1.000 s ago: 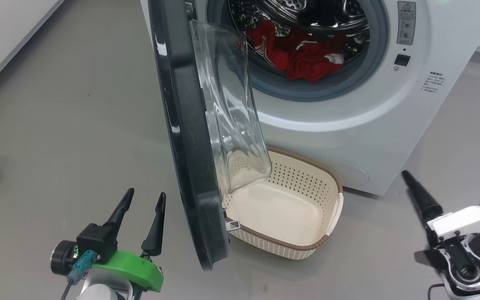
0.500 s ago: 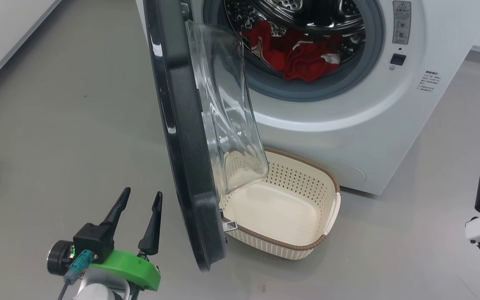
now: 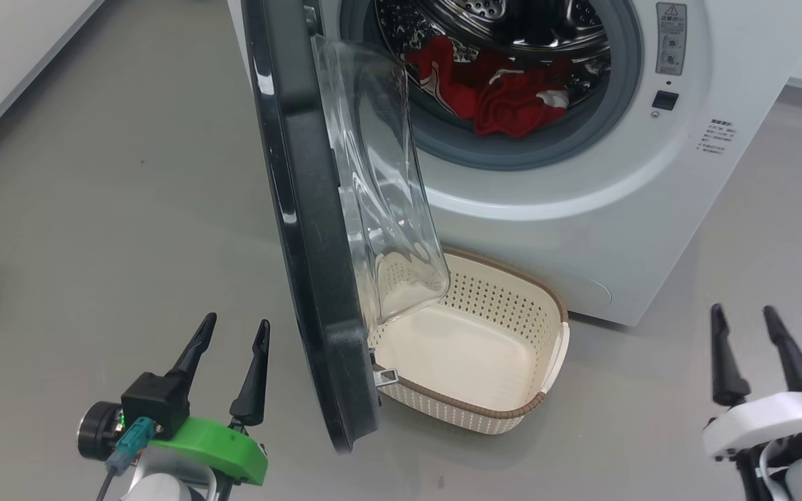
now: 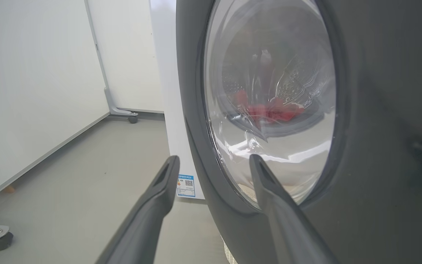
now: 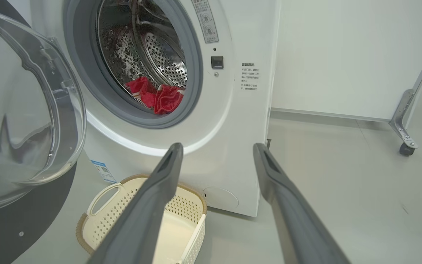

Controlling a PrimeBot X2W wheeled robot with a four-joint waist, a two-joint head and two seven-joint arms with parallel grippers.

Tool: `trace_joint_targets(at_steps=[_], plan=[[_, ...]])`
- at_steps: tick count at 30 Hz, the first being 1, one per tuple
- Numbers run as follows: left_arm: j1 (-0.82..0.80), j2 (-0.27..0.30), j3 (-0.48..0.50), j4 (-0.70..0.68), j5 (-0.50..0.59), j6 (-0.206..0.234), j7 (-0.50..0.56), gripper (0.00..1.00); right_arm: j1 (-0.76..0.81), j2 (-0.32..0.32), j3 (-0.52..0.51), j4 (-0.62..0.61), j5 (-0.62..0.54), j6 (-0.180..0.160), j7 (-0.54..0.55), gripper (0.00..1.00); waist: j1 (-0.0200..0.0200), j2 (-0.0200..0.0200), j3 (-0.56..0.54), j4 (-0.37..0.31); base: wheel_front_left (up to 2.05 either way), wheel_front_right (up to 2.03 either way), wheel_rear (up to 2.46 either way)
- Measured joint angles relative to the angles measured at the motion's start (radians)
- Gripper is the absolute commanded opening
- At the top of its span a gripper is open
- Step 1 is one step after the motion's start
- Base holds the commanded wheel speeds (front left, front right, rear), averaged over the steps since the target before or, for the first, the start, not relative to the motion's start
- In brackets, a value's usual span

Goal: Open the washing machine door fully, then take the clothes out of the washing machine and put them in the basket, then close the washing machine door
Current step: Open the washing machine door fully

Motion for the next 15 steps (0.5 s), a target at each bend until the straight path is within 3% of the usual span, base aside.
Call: trace_joint_targets(at_steps=[15], plan=[[0.0, 0.0, 0.001, 0.002, 0.003, 0.0, 0.0, 1.0, 0.031, 0.103, 0.064, -0.002, -0.113, -0.009, 0.0, 1.0, 0.0, 0.0, 0.008, -0.005, 0.0, 0.0, 0.0]])
